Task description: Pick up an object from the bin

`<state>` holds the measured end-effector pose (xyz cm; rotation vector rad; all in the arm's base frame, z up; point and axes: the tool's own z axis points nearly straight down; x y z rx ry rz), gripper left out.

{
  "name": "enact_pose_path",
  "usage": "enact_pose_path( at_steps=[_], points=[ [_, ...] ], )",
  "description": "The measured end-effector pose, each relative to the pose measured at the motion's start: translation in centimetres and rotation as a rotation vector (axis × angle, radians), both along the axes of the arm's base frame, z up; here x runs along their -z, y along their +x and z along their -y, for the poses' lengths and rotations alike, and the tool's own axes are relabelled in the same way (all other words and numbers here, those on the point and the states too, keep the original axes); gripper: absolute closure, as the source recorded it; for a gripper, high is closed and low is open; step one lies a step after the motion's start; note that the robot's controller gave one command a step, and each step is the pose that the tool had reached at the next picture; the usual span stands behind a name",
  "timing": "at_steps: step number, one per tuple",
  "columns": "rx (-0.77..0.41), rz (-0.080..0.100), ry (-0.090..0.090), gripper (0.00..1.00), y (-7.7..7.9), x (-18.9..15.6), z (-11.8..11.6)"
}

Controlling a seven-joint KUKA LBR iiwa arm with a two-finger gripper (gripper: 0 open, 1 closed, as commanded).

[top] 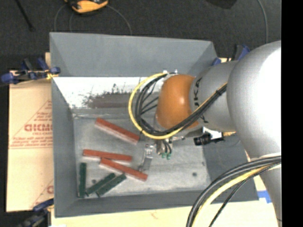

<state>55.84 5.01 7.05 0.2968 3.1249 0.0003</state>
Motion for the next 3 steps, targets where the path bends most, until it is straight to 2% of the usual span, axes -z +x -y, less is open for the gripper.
enact_pose_path(
  at_steps=[1,2,3],
  points=[
    [0.056,0.001,0.0,0.0,-0.1,-0.2,-0.5],
    [0.078,0.0,0.0,0.0,0.9,-0.8,-2.5],
    [0.013,0.004,0.002,1.0,-6.7,-0.4,-9.9]
  ],
)
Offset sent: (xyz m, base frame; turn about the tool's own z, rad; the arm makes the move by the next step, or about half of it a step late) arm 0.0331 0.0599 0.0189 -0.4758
